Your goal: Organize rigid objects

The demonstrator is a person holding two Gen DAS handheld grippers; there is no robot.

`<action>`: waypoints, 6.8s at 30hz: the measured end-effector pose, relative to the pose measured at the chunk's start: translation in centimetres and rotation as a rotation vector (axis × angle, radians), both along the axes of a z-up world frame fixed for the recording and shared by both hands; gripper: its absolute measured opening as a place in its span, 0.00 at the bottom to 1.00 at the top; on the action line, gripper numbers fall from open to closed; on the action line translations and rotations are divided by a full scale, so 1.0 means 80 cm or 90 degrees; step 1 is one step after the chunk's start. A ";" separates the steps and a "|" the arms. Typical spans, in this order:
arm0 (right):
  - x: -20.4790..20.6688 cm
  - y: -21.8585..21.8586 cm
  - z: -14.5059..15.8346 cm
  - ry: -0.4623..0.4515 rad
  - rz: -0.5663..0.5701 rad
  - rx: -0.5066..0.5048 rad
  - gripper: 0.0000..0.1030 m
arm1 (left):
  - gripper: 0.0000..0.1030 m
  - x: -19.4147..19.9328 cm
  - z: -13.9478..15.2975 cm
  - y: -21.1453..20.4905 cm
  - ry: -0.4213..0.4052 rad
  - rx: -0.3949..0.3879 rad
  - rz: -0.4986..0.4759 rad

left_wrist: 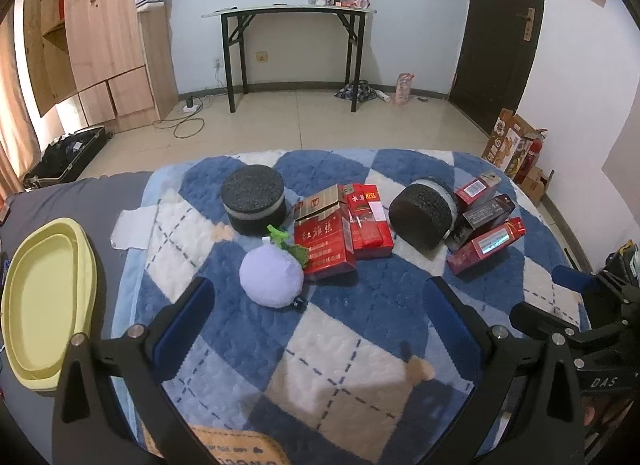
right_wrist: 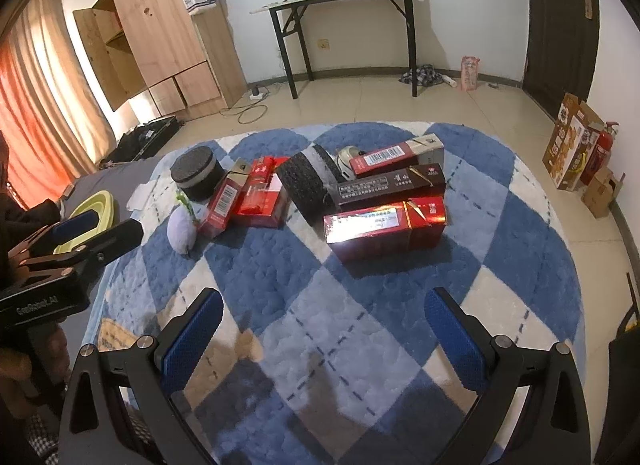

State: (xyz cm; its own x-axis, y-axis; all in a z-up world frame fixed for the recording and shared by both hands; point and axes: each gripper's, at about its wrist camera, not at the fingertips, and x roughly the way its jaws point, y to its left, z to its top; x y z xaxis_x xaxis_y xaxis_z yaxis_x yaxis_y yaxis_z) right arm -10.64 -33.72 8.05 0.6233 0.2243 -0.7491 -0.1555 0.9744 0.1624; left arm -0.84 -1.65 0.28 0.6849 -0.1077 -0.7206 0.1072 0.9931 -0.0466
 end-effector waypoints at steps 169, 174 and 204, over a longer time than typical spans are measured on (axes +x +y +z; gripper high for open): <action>0.035 0.629 -0.068 0.032 0.633 -0.203 0.89 | 0.56 0.037 -0.114 0.571 0.226 -0.119 0.291; 0.050 0.645 -0.070 0.033 0.631 -0.220 0.93 | 0.60 0.026 -0.114 0.588 0.211 -0.159 0.303; 0.080 -0.098 -0.010 -0.053 0.003 -0.006 1.00 | 1.00 0.193 -0.041 0.094 0.146 -0.089 0.047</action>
